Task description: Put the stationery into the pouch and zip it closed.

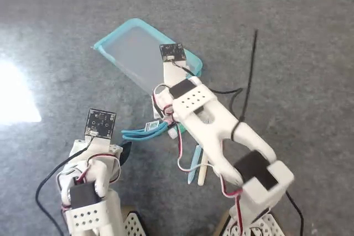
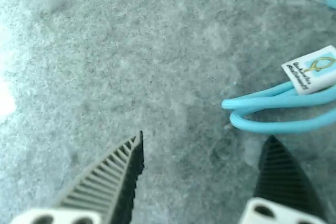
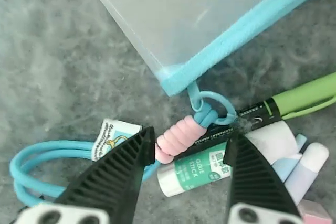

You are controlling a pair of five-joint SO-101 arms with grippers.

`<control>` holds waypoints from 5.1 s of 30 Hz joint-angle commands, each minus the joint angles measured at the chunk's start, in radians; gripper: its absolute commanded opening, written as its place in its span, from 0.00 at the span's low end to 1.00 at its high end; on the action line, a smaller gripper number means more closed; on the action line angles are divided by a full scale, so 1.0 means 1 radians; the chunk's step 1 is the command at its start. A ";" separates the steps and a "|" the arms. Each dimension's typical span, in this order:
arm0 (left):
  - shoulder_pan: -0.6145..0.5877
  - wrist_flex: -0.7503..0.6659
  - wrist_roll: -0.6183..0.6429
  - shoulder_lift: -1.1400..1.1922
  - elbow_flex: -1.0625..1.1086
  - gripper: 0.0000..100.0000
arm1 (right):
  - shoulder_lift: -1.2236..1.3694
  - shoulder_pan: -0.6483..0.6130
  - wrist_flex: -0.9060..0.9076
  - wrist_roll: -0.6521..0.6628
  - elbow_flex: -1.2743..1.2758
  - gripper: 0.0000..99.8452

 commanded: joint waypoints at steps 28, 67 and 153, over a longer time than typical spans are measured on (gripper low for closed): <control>-0.002 -0.020 -0.011 -0.006 -0.008 0.34 | 0.186 0.035 0.136 0.068 -0.207 0.01; 0.381 0.015 0.310 0.749 -0.983 0.43 | -0.805 0.054 0.185 0.747 0.052 0.01; 0.163 -0.224 0.408 0.770 -0.667 0.31 | 0.185 0.082 0.031 0.712 -0.628 0.01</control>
